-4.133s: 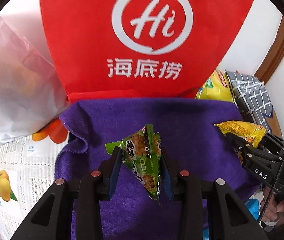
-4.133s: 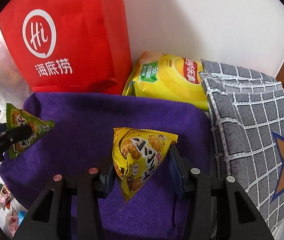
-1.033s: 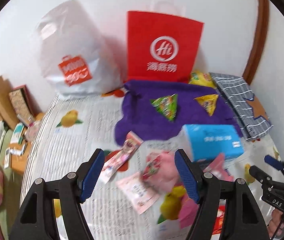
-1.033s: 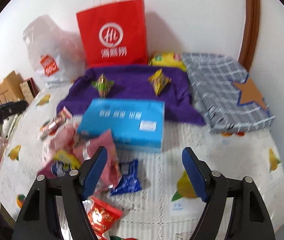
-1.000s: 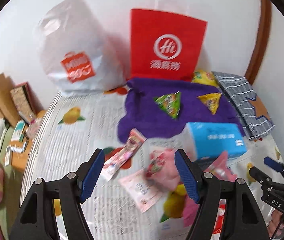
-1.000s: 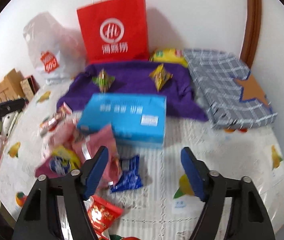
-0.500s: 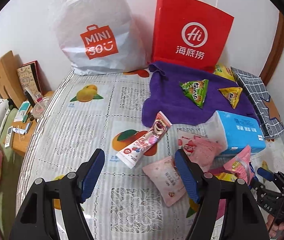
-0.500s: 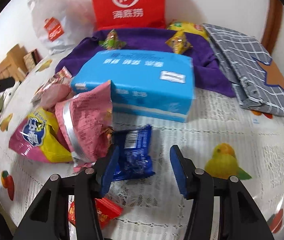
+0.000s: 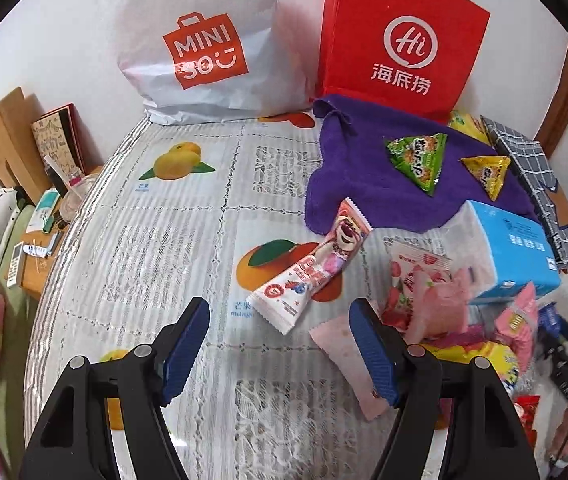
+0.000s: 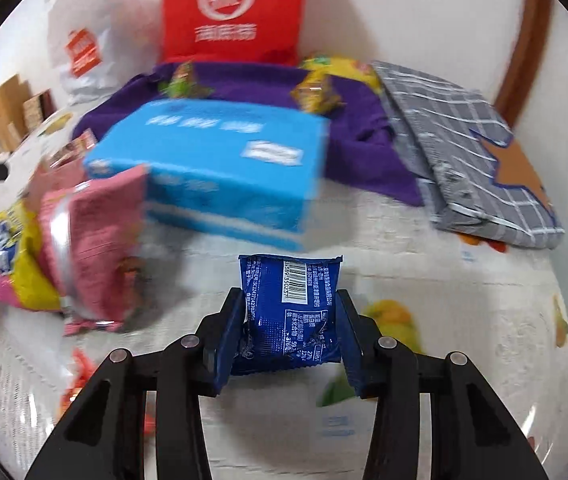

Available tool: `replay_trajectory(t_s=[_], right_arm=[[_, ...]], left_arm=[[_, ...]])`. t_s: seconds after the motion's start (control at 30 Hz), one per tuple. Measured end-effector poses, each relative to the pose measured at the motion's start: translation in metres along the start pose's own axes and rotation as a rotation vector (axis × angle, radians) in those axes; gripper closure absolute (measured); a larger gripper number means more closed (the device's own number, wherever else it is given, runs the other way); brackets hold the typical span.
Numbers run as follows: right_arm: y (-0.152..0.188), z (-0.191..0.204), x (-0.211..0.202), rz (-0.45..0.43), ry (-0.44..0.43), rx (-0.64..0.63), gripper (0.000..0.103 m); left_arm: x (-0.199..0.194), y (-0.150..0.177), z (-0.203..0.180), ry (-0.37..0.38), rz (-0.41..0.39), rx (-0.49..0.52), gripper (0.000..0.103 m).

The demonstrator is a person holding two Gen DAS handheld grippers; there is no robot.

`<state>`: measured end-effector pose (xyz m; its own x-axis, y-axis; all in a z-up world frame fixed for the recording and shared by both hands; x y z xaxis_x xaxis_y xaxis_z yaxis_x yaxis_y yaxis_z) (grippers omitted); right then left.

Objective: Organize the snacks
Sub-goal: 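Grasp the blue biscuit packet with the right gripper while the left grasps the bear-print candy stick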

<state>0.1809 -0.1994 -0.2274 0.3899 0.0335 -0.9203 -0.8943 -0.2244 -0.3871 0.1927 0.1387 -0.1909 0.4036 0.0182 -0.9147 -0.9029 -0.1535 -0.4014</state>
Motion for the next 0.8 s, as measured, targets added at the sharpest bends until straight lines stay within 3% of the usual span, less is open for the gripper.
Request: replay_trajectory(t_s=[0.23,0.43,0.63,0.73,0.8], right_arm=[[0.005,-0.029,0.010,0.003,-0.035,0.082,0.058],[0.004,-0.028,0.012,-0.027,-0.036,0.098,0.057],[0.003,-0.027,0.014,-0.026,-0.035,0.107,0.057],[0.003,-0.028,0.015,-0.026,-0.037,0.109,0.056],[0.003,-0.029,0.015,-0.026,-0.042,0.113,0.056]], left_arm=[[0.019,-0.018,-0.020,-0.026,0.017,0.070,0.032],[0.044,-0.036,-0.034,-0.059,0.027,0.106,0.033],[0.070,-0.037,-0.040,-0.035,0.056,0.112,0.033],[0.068,-0.036,-0.044,-0.002,0.047,0.129,0.056],[0.065,-0.035,-0.047,0.017,0.046,0.142,0.080]])
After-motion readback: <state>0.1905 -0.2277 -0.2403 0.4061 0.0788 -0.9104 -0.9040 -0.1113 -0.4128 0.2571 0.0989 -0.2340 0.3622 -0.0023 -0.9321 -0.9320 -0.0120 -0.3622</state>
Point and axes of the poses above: each gripper's, at about its wrist camera, not at the fingertips, and x roughly the way its jaws point, z to its left, y to its underside, the point moved 6 cm from there along x, roughly the way its jaws point, and after that the axes turned 11 degrees about z, right-handed, at the moved point
